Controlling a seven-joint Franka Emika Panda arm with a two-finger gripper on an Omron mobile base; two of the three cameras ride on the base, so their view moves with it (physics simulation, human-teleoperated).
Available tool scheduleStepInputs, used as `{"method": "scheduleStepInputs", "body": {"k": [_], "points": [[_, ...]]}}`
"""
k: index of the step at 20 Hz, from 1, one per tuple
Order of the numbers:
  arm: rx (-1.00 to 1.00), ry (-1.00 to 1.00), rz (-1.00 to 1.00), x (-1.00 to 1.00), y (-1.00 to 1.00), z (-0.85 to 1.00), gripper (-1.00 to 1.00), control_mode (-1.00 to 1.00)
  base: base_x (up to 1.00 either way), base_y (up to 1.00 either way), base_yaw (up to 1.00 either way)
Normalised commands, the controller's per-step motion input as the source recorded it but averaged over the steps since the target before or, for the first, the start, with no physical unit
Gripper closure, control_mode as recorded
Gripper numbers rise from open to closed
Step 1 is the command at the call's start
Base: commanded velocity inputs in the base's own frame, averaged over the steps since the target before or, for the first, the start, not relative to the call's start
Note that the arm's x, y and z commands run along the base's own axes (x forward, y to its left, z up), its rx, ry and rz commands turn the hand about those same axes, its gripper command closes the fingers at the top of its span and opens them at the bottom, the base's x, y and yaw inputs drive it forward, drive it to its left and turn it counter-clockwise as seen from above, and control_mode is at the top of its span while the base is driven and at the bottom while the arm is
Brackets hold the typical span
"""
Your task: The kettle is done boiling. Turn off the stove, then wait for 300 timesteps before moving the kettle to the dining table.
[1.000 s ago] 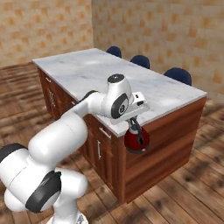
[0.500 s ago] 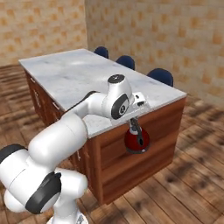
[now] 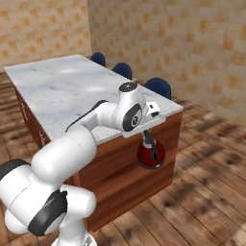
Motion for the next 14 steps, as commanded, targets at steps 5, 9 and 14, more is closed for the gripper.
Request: {"method": "scheduleStepInputs", "body": {"k": [5,9,14], "points": [[0.00,0.00,0.00,0.00,0.00,0.00,1.00,1.00,0.37,-0.73,0.12],[0.00,0.00,0.00,0.00,0.00,0.00,1.00,1.00,0.39,-0.73,0.19],[0.00,0.00,0.00,0.00,0.00,0.00,1.00,1.00,0.32,-0.70,0.22]]}}
